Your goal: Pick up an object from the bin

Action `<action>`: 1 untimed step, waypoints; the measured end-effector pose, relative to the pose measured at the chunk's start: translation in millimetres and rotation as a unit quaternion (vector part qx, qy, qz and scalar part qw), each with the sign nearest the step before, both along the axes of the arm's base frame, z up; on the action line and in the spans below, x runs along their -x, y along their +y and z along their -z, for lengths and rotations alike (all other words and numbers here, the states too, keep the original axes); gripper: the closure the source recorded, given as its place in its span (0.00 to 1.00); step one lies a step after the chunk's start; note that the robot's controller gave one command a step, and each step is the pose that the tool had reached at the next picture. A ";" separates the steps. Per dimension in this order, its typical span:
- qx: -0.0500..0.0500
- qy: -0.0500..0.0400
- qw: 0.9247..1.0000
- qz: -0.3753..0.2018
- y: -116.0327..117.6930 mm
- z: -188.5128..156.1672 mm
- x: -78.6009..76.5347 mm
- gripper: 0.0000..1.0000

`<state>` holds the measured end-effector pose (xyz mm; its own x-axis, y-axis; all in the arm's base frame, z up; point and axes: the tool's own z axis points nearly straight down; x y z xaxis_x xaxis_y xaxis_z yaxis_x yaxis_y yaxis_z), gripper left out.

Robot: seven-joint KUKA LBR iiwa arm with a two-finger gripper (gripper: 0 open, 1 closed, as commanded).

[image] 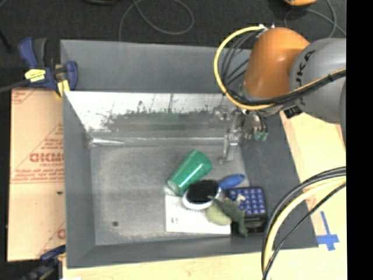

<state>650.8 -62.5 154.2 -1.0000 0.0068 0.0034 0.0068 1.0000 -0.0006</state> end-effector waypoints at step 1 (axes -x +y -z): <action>0.001 -0.004 1.000 -0.001 -0.1 -5.4 -1.8 0.00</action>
Offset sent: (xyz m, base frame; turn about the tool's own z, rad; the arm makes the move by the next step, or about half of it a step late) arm -0.0525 0.0651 -0.0842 -0.2800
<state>652.6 -62.5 159.7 -1.0000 0.0056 -0.0050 0.0057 1.0000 -0.0017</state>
